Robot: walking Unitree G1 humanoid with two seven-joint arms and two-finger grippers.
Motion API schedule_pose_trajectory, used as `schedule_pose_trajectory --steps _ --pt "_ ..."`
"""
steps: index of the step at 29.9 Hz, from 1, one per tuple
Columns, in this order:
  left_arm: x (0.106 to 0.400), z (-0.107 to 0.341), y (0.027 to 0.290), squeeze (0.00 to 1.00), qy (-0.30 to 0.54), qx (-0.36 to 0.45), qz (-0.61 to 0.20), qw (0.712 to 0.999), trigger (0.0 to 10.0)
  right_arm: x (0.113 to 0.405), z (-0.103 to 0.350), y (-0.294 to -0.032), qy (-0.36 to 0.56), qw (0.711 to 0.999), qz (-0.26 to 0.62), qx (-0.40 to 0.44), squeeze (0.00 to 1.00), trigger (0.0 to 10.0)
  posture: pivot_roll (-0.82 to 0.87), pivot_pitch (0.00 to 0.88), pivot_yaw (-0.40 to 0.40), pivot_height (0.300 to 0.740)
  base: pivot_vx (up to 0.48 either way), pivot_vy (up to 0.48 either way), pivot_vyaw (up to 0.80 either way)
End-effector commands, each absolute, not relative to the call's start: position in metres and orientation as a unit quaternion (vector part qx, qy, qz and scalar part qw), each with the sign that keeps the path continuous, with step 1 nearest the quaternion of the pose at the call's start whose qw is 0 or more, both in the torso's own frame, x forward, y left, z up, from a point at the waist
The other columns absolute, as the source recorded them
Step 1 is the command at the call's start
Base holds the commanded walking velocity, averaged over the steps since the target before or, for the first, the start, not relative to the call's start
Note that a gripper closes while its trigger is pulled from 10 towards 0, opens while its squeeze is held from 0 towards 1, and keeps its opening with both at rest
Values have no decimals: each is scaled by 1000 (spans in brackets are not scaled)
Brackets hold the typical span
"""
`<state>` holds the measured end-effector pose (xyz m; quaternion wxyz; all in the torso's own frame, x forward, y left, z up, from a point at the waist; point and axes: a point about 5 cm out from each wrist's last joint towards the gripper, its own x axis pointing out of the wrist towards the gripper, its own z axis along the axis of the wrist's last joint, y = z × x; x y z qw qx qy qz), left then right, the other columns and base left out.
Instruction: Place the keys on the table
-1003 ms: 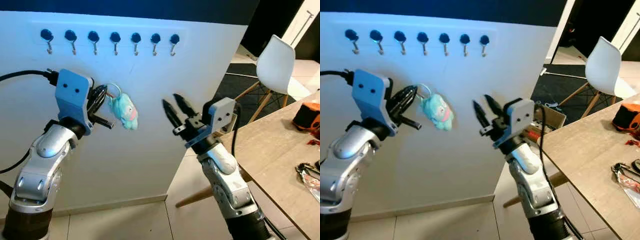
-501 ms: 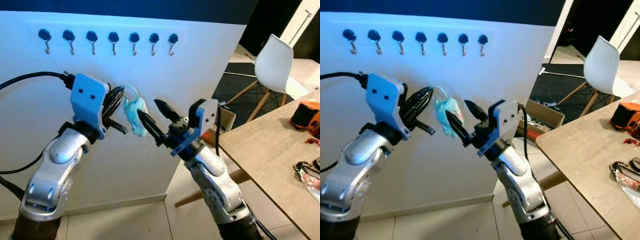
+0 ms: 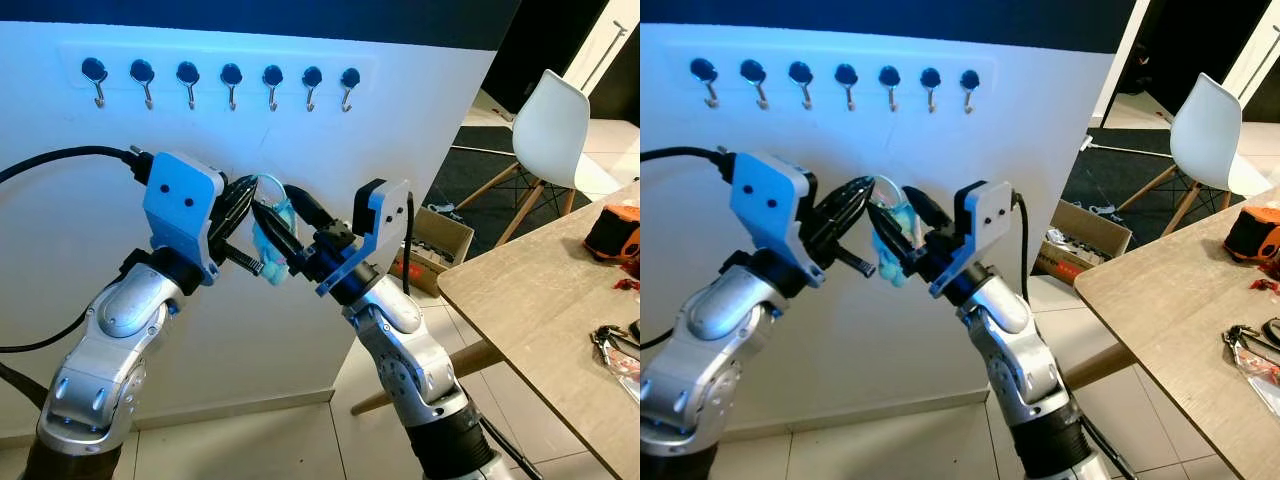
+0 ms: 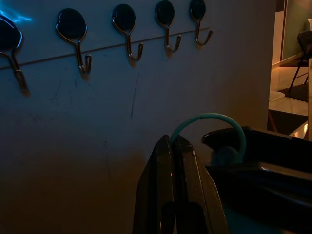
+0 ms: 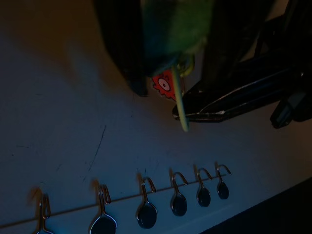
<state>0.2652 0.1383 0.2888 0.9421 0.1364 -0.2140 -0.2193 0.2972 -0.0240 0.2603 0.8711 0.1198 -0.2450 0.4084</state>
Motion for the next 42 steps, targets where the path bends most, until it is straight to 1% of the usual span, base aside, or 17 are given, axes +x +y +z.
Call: schedule_pose_trajectory --steps 1,17,18,22,23,24,25,26,28,31,32,34,35,37,39,40,42 --pt "260 285 128 0 -211 134 -247 936 10000 297 263 -21 -250 868 413 116 0 0 229 178 -98 740 0 0 0" --pt "266 276 132 0 -192 140 -229 944 10000 293 259 -21 -245 868 416 120 0 0 219 184 -96 740 0 0 0" --pt "263 276 130 1000 -192 133 -251 940 10000 294 257 -22 -241 870 413 117 0 10000 219 184 -96 740 0 0 0" --pt "259 275 126 1000 -190 127 -268 936 10000 296 255 -23 -236 876 405 114 0 10000 218 184 -96 740 0 0 0" --pt "250 277 122 0 -185 98 -313 926 10000 302 250 -27 -224 891 383 100 0 10000 218 184 -95 740 0 0 0" --pt "242 278 119 0 -182 78 -348 916 10000 306 246 -30 -216 900 367 90 0 10000 218 184 -95 740 0 0 0" --pt "242 278 119 0 -182 78 -348 916 10000 306 246 -30 -216 900 367 90 0 10000 218 184 -95 740 0 0 0" --pt "232 278 116 0 -177 60 -394 900 10000 312 242 -34 -208 912 344 80 0 10000 215 182 -91 740 0 0 0" --pt "223 277 115 0 -167 60 -426 887 10000 318 240 -40 -202 924 314 76 0 10000 215 182 -91 740 0 0 0" --pt "214 270 118 0 -144 70 -457 875 10000 325 238 -51 -199 939 274 66 0 10000 215 182 -91 740 0 0 0" --pt "214 270 118 0 -144 70 -457 875 10000 325 238 -51 -199 939 274 66 0 10000 215 182 -91 740 0 0 0" --pt "208 261 120 0 -120 90 -476 866 10000 331 236 -63 -194 949 241 62 0 10000 213 175 -87 740 0 0 0" --pt "208 261 120 0 -120 90 -476 866 10000 331 236 -63 -194 949 241 62 0 10000 213 175 -87 740 0 0 0" --pt "208 258 124 0 -113 86 -469 872 10000 336 235 -75 -194 956 210 63 0 10000 213 174 -86 740 0 0 0" --pt "223 261 132 0 -125 76 -411 900 10000 338 238 -99 -207 966 144 56 0 10000 212 169 -89 740 0 0 0" --pt "223 261 132 0 -125 76 -411 900 10000 338 238 -99 -207 966 144 56 0 10000 212 169 -89 740 0 0 0" --pt "235 262 140 0 -130 68 -357 922 10000 339 239 -122 -212 973 77 45 0 10000 208 167 -91 740 0 0 0"
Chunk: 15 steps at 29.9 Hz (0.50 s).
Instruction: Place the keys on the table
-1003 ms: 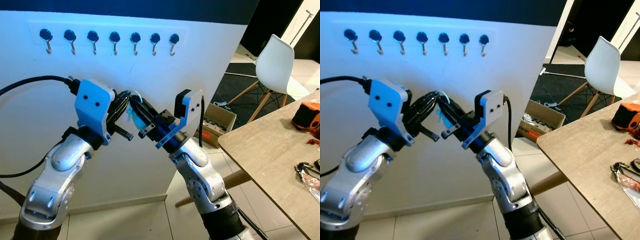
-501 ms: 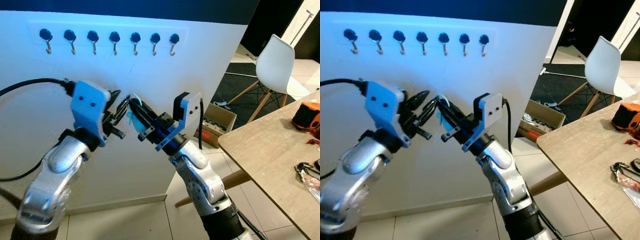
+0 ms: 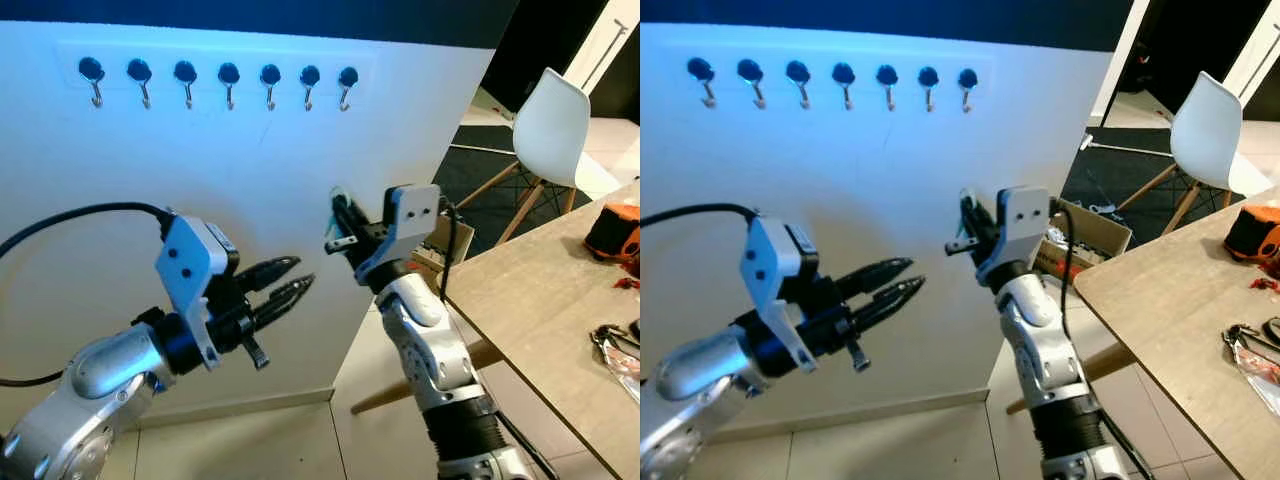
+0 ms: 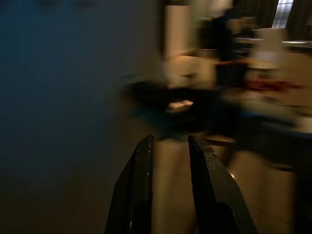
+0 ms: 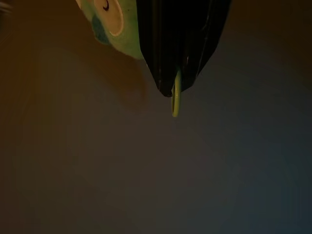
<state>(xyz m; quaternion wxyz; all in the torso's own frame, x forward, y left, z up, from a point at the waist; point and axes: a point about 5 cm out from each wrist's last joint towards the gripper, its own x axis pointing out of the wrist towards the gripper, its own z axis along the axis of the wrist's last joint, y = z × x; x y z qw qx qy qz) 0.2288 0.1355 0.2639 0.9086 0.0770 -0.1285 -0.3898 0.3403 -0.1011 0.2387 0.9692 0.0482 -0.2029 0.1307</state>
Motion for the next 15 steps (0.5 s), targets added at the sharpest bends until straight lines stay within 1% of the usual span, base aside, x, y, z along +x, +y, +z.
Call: schedule_pose_trajectory --steps 1,2,3,4,5,7,8,10,11,12,13,14,15 --pt "235 262 140 0 -130 68 -357 922 10000 339 239 -122 -212 973 77 45 0 10000 208 167 -91 740 0 0 0" --pt "235 262 140 0 -130 68 -357 922 10000 339 239 -122 -212 973 77 45 0 10000 208 167 -91 740 0 0 0" --pt "241 262 144 0 -132 69 -325 934 10000 338 236 -139 -209 977 28 33 0 10000 201 167 -92 740 0 0 0" --pt "247 260 148 0 -130 70 -296 944 10000 334 229 -164 -198 980 -29 11 0 10000 185 167 -91 740 0 0 0" --pt "247 260 148 0 -130 70 -296 944 10000 334 229 -164 -198 980 -29 11 0 10000 185 167 -91 740 0 0 0" --pt "255 257 154 0 -127 76 -259 954 10000 328 219 -201 -175 978 -107 -30 0 10000 178 168 -90 740 0 0 0" --pt "258 255 156 0 -124 79 -246 958 10000 327 211 -224 -152 975 -150 -61 0 10000 171 170 -89 740 0 0 0" --pt "262 253 161 0 -118 82 -229 963 10000 323 202 -258 -119 967 -205 -97 0 10000 170 172 -87 740 0 0 0" --pt "262 253 161 0 -118 82 -229 963 10000 323 202 -258 -119 967 -205 -97 0 10000 170 172 -87 740 0 0 0" --pt "263 252 162 0 -116 83 -224 964 10000 322 199 -272 -107 962 -225 -109 0 10000 166 174 -87 740 0 0 0" --pt "266 250 165 0 -110 93 -207 968 10000 317 193 -300 -81 951 -268 -131 0 10000 167 178 -85 740 0 0 0" --pt "266 250 165 0 -110 93 -207 968 10000 317 193 -300 -81 951 -268 -131 0 10000 167 178 -85 740 0 0 0" --pt "267 249 166 0 -108 93 -201 969 10000 314 190 -312 -69 944 -287 -146 0 10000 167 178 -85 740 0 0 0"
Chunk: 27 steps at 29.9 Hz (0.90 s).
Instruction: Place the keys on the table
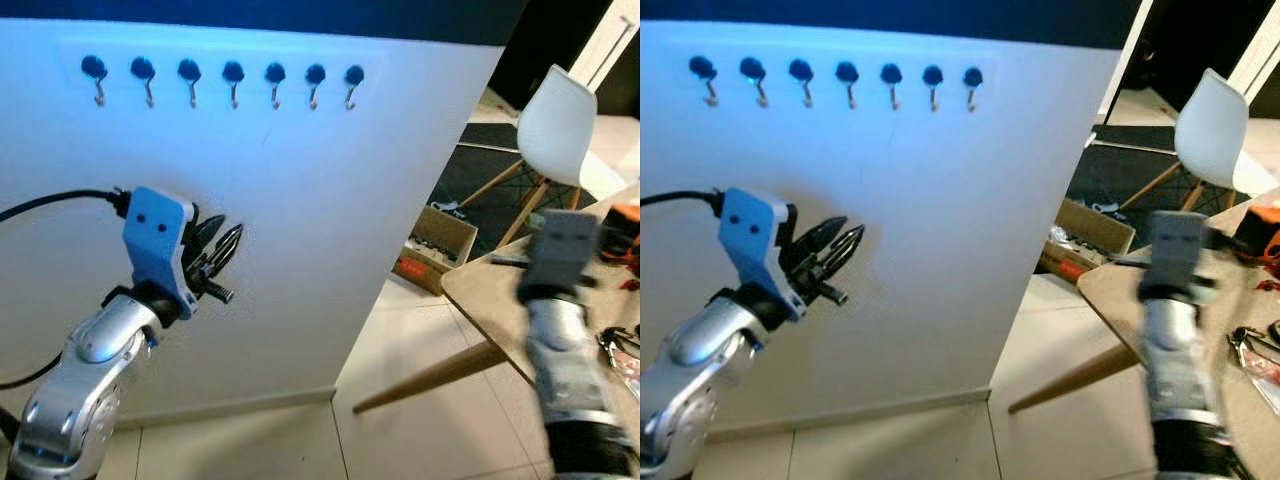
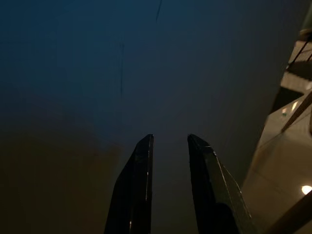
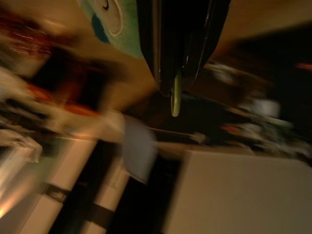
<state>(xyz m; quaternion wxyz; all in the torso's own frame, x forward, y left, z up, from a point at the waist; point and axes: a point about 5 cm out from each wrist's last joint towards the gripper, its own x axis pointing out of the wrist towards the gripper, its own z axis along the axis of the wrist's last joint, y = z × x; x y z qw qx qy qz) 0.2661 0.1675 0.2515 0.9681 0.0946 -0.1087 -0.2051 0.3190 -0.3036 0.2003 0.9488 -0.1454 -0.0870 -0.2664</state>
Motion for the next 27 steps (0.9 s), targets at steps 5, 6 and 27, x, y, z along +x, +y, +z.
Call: schedule_pose_trajectory --steps 5,6,27 --pt "269 244 171 0 -99 95 -184 973 10000 310 185 -340 -41 932 -319 -169 0 10000 162 183 -83 740 0 0 0" --pt "270 242 172 0 -96 95 -175 975 10000 311 182 -348 -25 931 -318 -177 0 10000 160 189 -81 740 0 0 0" --pt "271 221 186 0 -65 97 -111 987 10000 319 131 -348 85 950 -246 -175 1000 10000 171 238 -84 740 0 0 0"
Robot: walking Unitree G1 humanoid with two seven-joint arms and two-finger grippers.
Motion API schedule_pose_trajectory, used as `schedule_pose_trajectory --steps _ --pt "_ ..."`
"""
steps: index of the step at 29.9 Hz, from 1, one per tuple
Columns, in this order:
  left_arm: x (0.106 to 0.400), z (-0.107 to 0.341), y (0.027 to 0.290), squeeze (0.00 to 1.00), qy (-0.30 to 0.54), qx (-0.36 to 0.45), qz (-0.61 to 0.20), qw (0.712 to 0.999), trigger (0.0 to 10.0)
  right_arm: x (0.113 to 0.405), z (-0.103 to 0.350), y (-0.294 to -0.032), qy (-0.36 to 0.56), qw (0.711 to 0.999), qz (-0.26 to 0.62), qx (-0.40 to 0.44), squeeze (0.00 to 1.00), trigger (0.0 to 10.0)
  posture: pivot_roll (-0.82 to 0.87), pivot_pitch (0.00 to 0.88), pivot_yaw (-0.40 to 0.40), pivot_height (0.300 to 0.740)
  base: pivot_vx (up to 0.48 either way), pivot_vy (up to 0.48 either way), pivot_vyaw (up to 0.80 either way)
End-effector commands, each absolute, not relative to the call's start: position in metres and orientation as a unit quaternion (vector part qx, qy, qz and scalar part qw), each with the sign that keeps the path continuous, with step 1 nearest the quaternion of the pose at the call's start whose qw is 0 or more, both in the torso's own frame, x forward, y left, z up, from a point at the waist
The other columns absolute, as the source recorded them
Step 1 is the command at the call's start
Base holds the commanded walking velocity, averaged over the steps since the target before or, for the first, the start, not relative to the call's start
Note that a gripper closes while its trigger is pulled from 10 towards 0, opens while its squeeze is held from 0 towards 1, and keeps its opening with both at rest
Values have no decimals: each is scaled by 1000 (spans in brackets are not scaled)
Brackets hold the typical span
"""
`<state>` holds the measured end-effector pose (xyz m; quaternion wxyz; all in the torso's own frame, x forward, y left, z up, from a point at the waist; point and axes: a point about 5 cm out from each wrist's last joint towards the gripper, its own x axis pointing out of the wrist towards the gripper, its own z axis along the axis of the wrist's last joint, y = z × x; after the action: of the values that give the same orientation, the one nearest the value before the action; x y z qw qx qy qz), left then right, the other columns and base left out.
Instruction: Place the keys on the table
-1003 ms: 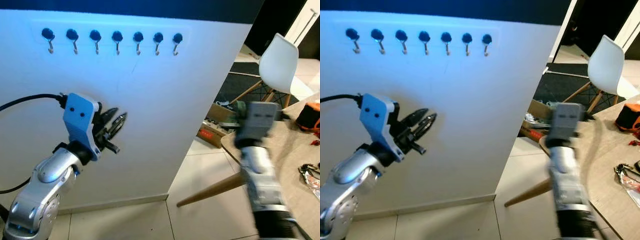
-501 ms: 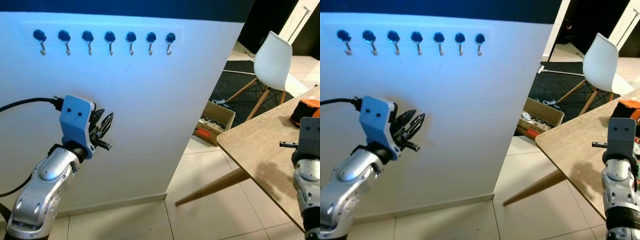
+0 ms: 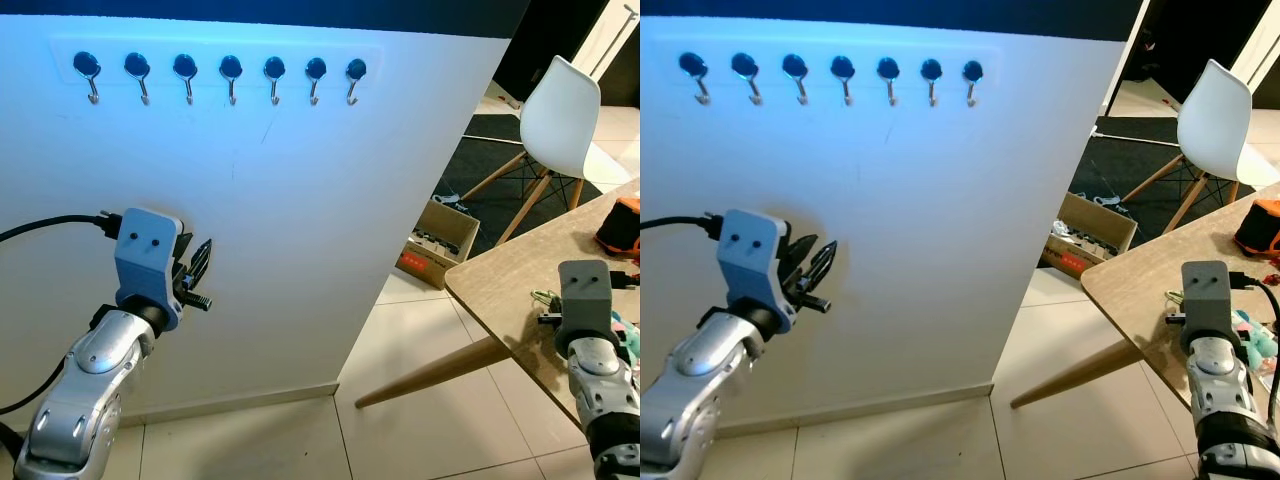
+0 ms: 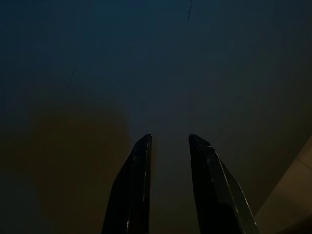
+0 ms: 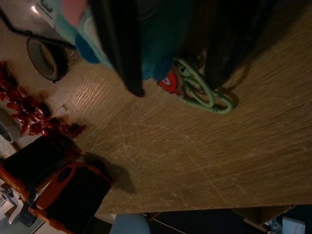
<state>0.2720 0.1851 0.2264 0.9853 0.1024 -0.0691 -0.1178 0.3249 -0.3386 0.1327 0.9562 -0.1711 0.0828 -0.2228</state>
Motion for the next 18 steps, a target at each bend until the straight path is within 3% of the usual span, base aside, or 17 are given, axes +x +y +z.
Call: schedule_pose_trajectory --steps 1,2,3,7,11,14,18 --pt "271 221 187 0 -65 97 -108 987 10000 318 135 -350 71 948 -257 -176 1000 10000 173 235 -83 740 0 0 0" --pt "272 221 188 0 -66 97 -105 987 10000 319 142 -351 50 948 -263 -174 447 10000 173 235 -83 740 0 0 0" --pt "272 221 188 0 -67 97 -102 988 10000 322 152 -349 15 951 -263 -163 0 10000 174 233 -84 740 0 0 0" --pt "272 221 190 0 -69 97 -96 988 10000 328 172 -341 -52 957 -247 -139 0 10000 174 227 -83 740 0 0 0" --pt "271 221 191 0 -82 99 -88 988 10000 349 219 -292 -186 972 -118 -87 0 10000 180 210 -80 740 0 0 0" --pt "271 221 191 0 -82 99 -88 988 10000 349 219 -292 -186 972 -118 -87 0 10000 180 210 -80 740 0 0 0" --pt "258 212 187 0 -89 120 -70 986 10000 351 230 -188 -216 966 135 -40 0 10000 194 203 -86 740 0 0 0"
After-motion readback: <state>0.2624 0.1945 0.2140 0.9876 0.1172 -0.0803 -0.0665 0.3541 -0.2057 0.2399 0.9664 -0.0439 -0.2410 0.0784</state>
